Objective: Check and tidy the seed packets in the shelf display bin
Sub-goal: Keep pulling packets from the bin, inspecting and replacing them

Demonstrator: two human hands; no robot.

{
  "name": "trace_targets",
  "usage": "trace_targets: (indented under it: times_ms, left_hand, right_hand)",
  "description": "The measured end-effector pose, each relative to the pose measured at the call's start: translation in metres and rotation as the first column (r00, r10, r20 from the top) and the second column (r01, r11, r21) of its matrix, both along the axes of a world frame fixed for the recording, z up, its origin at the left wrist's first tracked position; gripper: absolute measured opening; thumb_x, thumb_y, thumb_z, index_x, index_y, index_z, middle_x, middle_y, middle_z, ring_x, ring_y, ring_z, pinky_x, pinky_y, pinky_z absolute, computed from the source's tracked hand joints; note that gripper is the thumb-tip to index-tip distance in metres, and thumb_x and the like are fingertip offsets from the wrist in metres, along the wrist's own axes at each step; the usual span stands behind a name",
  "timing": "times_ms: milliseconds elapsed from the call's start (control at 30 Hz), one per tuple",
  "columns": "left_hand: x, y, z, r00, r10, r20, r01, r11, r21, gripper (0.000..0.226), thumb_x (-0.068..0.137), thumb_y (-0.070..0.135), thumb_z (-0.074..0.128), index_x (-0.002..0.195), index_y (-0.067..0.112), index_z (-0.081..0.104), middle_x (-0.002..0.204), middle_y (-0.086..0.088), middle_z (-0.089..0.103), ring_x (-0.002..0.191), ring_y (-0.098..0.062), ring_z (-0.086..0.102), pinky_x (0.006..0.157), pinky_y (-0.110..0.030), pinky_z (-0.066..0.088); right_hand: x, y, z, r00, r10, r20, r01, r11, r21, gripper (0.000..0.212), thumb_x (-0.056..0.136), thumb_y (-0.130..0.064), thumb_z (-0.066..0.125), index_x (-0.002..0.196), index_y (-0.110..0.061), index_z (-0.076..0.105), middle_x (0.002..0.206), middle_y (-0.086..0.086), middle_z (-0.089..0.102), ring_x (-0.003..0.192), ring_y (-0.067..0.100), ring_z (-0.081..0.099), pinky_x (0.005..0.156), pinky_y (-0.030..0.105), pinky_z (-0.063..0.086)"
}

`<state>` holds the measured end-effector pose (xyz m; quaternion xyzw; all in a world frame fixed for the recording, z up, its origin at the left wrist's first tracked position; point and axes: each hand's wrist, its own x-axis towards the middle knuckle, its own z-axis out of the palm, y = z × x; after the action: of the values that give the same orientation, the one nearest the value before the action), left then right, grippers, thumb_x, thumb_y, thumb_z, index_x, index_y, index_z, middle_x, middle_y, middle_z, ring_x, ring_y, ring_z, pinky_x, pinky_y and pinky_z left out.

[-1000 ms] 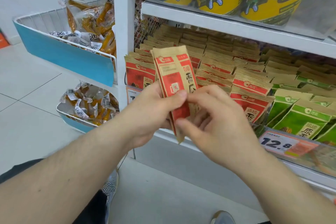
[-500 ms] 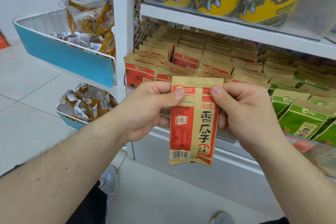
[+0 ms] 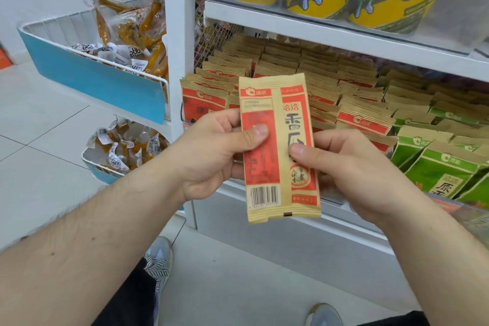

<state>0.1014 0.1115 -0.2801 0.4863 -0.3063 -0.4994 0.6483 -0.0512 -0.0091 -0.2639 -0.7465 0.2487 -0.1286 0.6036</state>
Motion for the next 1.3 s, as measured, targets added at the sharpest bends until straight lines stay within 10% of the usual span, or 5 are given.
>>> trace_targets:
  times_ms: [167,767,1000,1167,1300]
  left_hand:
    - [0.003,0.005,0.001,0.994,-0.106,-0.03,0.106,0.994,-0.007,0.042,0.077,0.009,0.065,0.119,0.011,0.062,0.11,-0.017,0.071,0.089,-0.03,0.073,0.062,-0.037,0.062]
    - [0.012,0.004,-0.004,0.999,0.001,0.049,0.002,0.999,-0.053,0.05,0.081,0.05,0.063,0.115,0.013,0.065,0.128,-0.029,0.057,0.115,-0.048,0.057,0.096,-0.06,0.048]
    - [0.011,0.003,-0.009,0.996,-0.087,0.036,0.09,0.991,-0.094,0.042,0.076,0.042,0.076,0.107,0.015,0.07,0.106,-0.011,0.069,0.085,-0.025,0.061,0.083,-0.034,0.049]
    - [0.009,0.002,-0.004,0.993,0.118,0.002,-0.118,0.992,-0.052,0.039,0.079,0.019,0.073,0.115,0.01,0.062,0.1,-0.008,0.074,0.086,-0.024,0.072,0.072,-0.036,0.059]
    - [0.012,0.003,-0.007,0.954,0.214,0.211,-0.217,0.976,-0.005,0.052,0.064,0.015,0.076,0.113,0.011,0.062,0.101,-0.008,0.075,0.091,-0.024,0.073,0.072,-0.035,0.06]
  right_hand:
    - [-0.002,-0.003,-0.003,0.998,0.013,0.063,-0.019,0.994,0.107,0.05,0.067,-0.047,0.074,0.087,-0.001,0.072,0.084,0.021,0.073,0.075,0.037,0.065,0.084,0.07,0.045]
    - [-0.004,-0.021,-0.016,0.918,0.305,0.253,-0.375,0.872,0.313,0.051,0.072,-0.027,0.082,0.113,-0.002,0.064,0.095,0.022,0.07,0.058,0.021,0.064,0.05,0.026,0.053]
    - [0.022,0.01,-0.041,0.783,0.308,0.54,-0.619,0.307,0.722,0.037,0.086,-0.013,0.059,0.119,0.001,0.051,0.092,0.019,0.067,0.061,0.023,0.059,0.061,0.031,0.045]
    - [0.023,0.013,-0.037,0.989,0.142,0.049,-0.15,0.928,0.342,0.031,0.093,-0.015,0.047,0.091,-0.002,0.074,0.089,0.021,0.072,0.072,0.029,0.065,0.067,0.036,0.052]
    - [0.02,0.002,-0.036,0.986,-0.118,0.12,0.079,0.954,0.288,0.046,0.098,-0.041,0.046,0.089,0.0,0.066,0.074,0.017,0.064,0.05,0.022,0.05,0.047,0.03,0.036]
